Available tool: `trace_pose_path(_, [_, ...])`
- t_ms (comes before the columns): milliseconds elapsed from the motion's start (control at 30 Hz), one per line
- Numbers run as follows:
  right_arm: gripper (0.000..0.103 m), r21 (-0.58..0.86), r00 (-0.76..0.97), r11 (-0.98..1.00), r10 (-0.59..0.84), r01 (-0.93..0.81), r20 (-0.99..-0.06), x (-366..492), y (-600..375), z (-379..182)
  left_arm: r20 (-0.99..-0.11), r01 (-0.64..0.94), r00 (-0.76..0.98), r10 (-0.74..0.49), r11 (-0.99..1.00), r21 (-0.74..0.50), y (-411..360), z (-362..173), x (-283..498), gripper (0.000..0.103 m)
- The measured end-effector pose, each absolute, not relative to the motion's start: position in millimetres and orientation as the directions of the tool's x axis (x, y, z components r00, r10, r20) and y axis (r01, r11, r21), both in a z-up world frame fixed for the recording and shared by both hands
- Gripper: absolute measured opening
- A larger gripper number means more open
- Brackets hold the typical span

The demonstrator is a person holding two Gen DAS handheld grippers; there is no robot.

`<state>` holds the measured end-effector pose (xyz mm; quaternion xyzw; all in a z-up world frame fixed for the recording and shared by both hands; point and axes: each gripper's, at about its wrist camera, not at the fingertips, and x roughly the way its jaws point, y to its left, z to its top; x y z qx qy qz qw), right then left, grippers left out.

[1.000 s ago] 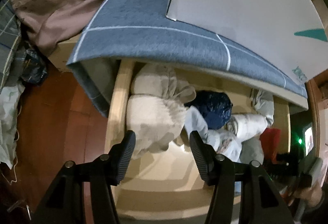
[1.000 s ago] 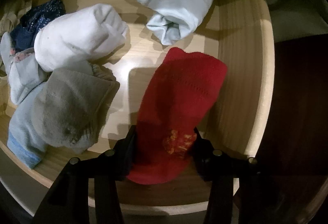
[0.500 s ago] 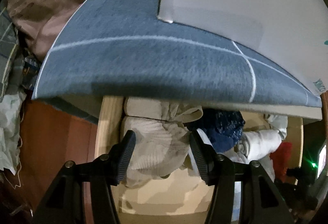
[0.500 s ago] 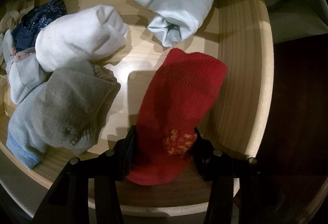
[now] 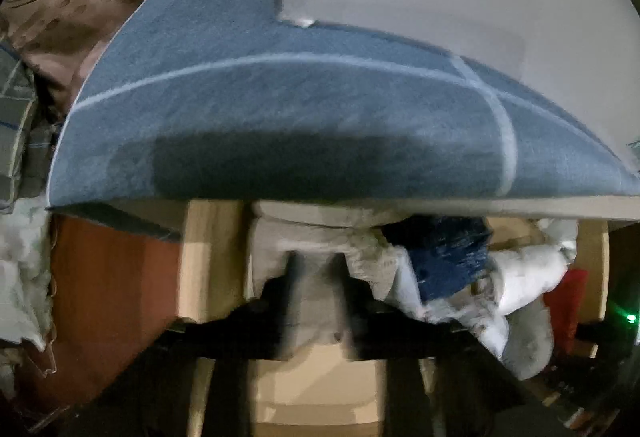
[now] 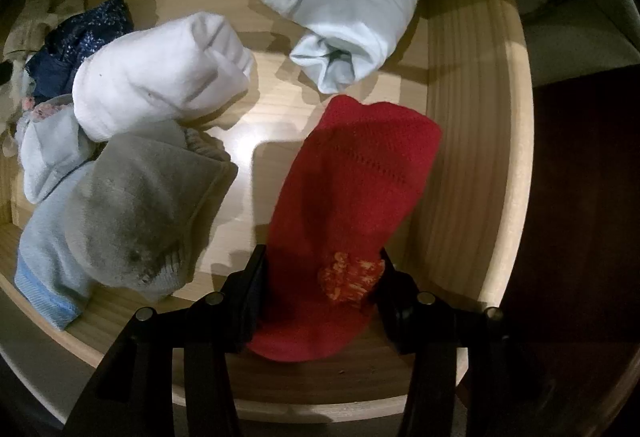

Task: Take underwear out of drawer
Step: 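Grasp the red sock with the right tool while the left lowers toward white lace underwear, then close the left tool on the white lace underwear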

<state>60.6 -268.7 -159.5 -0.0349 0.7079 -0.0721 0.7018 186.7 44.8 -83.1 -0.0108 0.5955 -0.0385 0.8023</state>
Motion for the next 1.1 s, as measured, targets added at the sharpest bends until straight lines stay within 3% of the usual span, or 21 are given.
trace_pose_path(200, [0.047,-0.145,-0.006,0.988,-0.145,0.054,-0.989,61,-269,-157,-0.957,0.049,0.261,-0.127,0.992,-0.118,53,-84,184,0.007])
trace_pose_path(367, [0.048,-0.143,-0.004,0.988,-0.143,0.052,-0.990,62,-270,-154,-0.950,0.100,0.287,-0.127,0.990,-0.102,42,-74,178,0.007])
trace_pose_path(467, [0.048,-0.143,-0.004,0.988,-0.143,0.053,-0.990,62,-270,-155,-0.938,0.086,0.297,-0.178,0.983,-0.160,44,-66,180,0.018])
trace_pose_path(533, [0.048,-0.143,-0.005,0.988,-0.143,0.055,-0.990,62,-270,-155,-0.929,0.070,0.329,-0.169,0.985,-0.155,45,-60,179,0.043])
trace_pose_path(600, [0.048,-0.143,-0.005,0.988,-0.143,0.054,-0.990,62,-269,-155,-0.922,0.070,0.351,-0.162,0.987,-0.147,45,-58,181,0.051])
trace_pose_path(1000, [0.048,-0.142,-0.004,0.988,-0.142,0.055,-0.990,63,-269,-155,-0.934,-0.002,0.349,-0.083,0.996,-0.090,44,-89,209,0.059])
trace_pose_path(1100, [0.048,-0.142,-0.004,0.988,-0.142,0.054,-0.990,63,-269,-155,-0.939,0.039,0.344,-0.024,0.999,-0.011,34,-94,210,0.063])
